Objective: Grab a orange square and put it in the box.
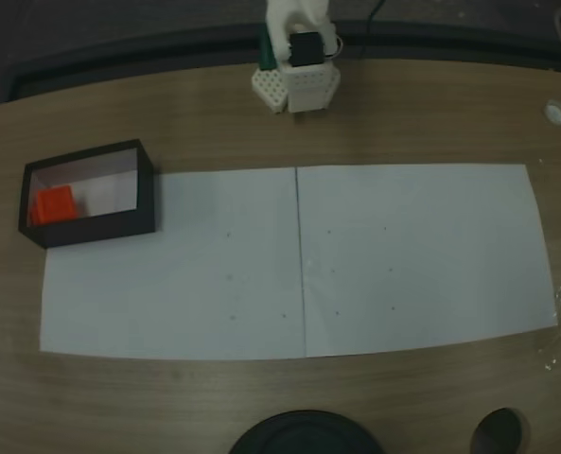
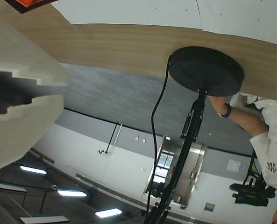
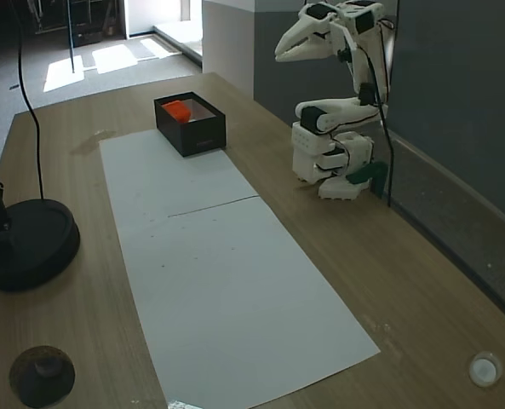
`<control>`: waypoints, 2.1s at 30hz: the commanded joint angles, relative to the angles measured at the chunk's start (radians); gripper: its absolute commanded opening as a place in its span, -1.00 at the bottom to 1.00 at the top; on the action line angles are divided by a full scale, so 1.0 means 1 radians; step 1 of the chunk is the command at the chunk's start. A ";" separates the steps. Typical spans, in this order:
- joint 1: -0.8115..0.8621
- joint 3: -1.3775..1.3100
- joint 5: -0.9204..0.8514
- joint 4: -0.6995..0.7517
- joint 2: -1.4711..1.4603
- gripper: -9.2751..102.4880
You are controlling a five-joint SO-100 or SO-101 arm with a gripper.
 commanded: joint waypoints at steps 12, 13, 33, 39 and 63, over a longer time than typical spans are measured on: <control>0.074 0.235 0.008 -0.337 0.146 -0.83; 0.074 0.264 0.008 -0.373 0.146 -0.83; 0.074 1.140 0.258 -1.063 0.146 -0.83; 0.074 1.273 0.258 -1.058 0.146 -0.84; 0.074 1.149 0.265 -0.400 0.147 -0.84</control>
